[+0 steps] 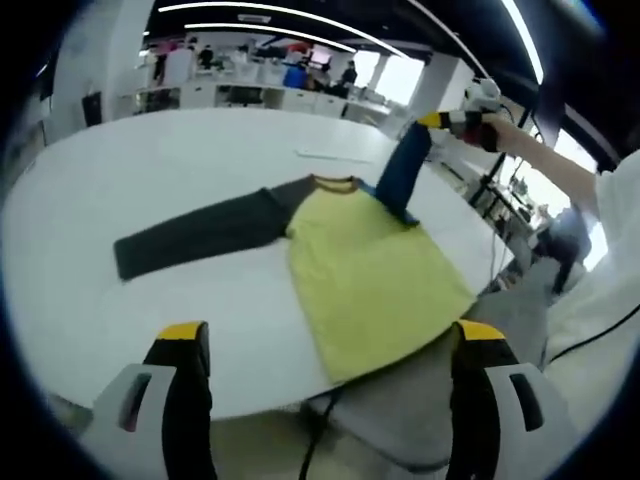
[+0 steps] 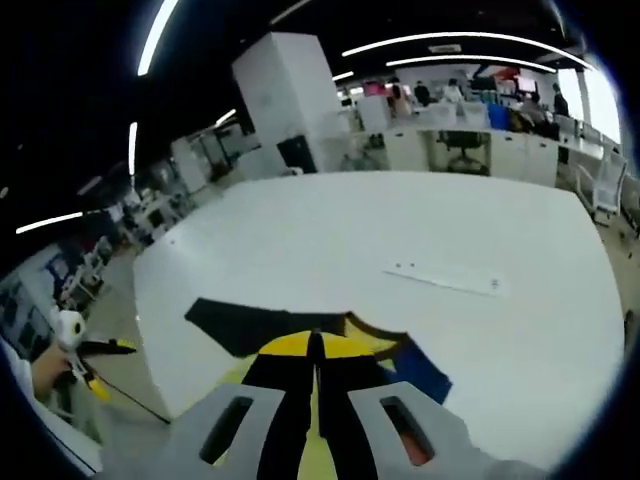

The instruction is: Fold the garment on the visible template until the final outline fits inside the template.

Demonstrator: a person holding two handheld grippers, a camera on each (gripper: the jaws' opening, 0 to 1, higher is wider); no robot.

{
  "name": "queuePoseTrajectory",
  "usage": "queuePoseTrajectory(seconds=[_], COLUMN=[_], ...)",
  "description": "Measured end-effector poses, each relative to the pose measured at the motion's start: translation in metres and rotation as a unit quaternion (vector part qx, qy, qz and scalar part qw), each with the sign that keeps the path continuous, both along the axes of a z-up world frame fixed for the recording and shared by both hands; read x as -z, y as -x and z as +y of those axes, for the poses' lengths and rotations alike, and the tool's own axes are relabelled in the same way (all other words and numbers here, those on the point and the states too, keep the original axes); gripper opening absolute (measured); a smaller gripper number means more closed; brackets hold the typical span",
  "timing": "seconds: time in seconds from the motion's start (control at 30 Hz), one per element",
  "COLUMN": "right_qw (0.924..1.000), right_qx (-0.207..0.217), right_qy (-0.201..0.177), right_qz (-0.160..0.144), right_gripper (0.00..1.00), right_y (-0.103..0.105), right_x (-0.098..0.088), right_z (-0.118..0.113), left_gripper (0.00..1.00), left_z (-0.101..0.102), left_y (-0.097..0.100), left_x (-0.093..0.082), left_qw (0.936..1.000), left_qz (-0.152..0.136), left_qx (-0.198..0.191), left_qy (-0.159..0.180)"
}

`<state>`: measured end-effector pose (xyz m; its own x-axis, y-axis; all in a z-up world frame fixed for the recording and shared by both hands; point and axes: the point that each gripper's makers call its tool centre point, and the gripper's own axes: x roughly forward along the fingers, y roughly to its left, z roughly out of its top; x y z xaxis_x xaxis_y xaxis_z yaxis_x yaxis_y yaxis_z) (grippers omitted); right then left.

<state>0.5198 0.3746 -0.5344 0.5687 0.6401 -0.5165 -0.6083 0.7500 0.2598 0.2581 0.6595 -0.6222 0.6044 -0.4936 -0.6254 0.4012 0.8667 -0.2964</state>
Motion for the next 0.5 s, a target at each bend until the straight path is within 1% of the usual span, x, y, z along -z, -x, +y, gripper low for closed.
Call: queuePoseTrajectory(seconds=[0.33, 0.43, 0.5], right_qw=[0.9999, 0.9995, 0.9994], right_qx=[0.009, 0.019, 0.022], right_qy=[0.003, -0.011, -0.010], right_qz=[0.011, 0.023, 0.026], right_gripper=[0.02, 0.02, 0.02], right_y=[-0.001, -0.002, -0.001], right_x=[0.008, 0.011, 0.015], right_z=[0.003, 0.007, 0.012], left_gripper=[0.97, 0.97, 0.97], left_z=[-0.001, -0.002, -0.003], left_y=[-0.004, -0.006, -0.008], left_x=[0.005, 0.006, 0.007], left_qw=[1.0000, 1.0000, 0.9999], left_qz=[0.004, 0.005, 0.005], left_qx=[0.005, 0.007, 0.008], left_qy=[0.003, 0.004, 0.005])
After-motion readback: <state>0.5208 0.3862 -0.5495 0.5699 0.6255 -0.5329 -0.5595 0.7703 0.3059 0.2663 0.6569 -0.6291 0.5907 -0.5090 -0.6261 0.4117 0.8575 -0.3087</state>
